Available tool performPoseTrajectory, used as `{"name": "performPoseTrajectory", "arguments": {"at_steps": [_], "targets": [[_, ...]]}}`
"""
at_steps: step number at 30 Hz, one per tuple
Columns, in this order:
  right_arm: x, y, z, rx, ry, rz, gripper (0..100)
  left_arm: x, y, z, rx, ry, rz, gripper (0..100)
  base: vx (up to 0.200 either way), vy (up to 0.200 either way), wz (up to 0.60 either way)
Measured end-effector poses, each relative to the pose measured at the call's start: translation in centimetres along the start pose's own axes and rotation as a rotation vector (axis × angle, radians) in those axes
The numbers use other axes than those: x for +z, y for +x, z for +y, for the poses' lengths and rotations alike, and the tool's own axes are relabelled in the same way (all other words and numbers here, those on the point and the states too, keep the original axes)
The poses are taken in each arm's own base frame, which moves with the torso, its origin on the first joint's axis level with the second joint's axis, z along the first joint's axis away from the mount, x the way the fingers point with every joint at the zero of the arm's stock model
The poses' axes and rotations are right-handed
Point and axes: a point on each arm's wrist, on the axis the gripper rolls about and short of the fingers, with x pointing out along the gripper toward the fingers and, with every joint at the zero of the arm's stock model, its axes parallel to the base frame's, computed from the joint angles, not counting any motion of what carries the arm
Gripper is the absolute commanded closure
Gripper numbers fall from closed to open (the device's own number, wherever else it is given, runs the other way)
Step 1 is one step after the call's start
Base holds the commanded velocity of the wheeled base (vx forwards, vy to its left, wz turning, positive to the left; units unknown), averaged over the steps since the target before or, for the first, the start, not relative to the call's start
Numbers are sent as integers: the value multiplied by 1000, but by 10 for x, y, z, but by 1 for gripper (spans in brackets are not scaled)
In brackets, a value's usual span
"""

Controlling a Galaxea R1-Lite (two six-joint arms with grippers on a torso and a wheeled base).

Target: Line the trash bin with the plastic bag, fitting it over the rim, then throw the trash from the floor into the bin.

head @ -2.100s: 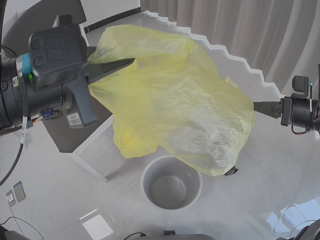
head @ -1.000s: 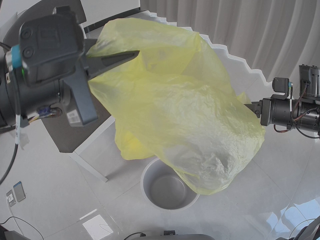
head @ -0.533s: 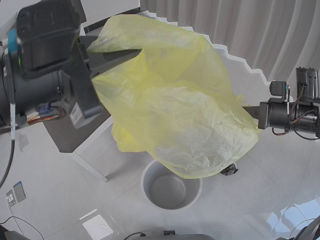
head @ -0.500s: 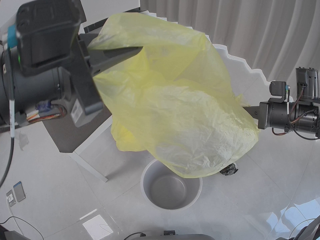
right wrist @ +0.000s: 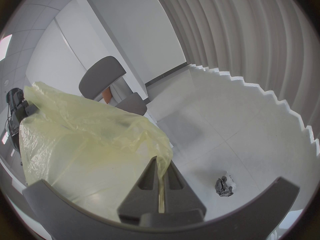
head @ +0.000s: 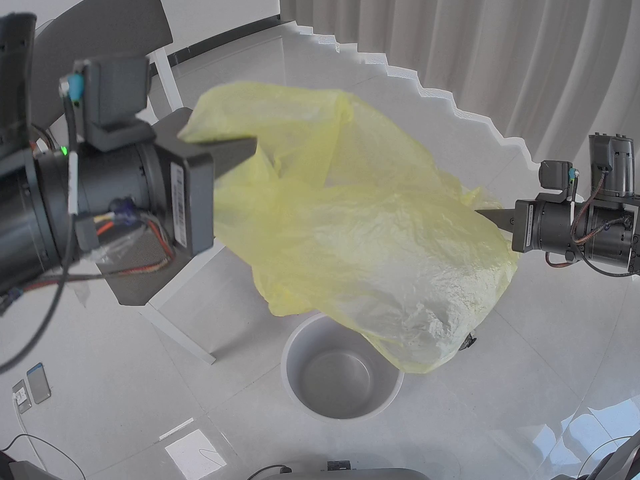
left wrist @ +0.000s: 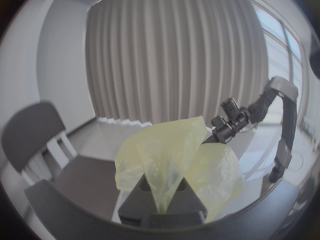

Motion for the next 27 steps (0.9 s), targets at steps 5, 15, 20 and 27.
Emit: {"name": "performPoseTrajectory", "arguments": {"at_steps": [5,15,20,27], "targets": [[-1,2,-2,-47,3,-2,100,-37,11,4,15,-111,108,100,0,0,0],[-27,27,-9,-89,15,107,100,-98,32,-5,3,-156,211,100,0,0,0],[-47,38,-14,-91,20,183,100,-124,41,-12,0,-205,306,100,0,0,0],[-63,52,-20,-83,11,160,100,-143,56,-21,-9,-248,294,100,0,0,0]]}}
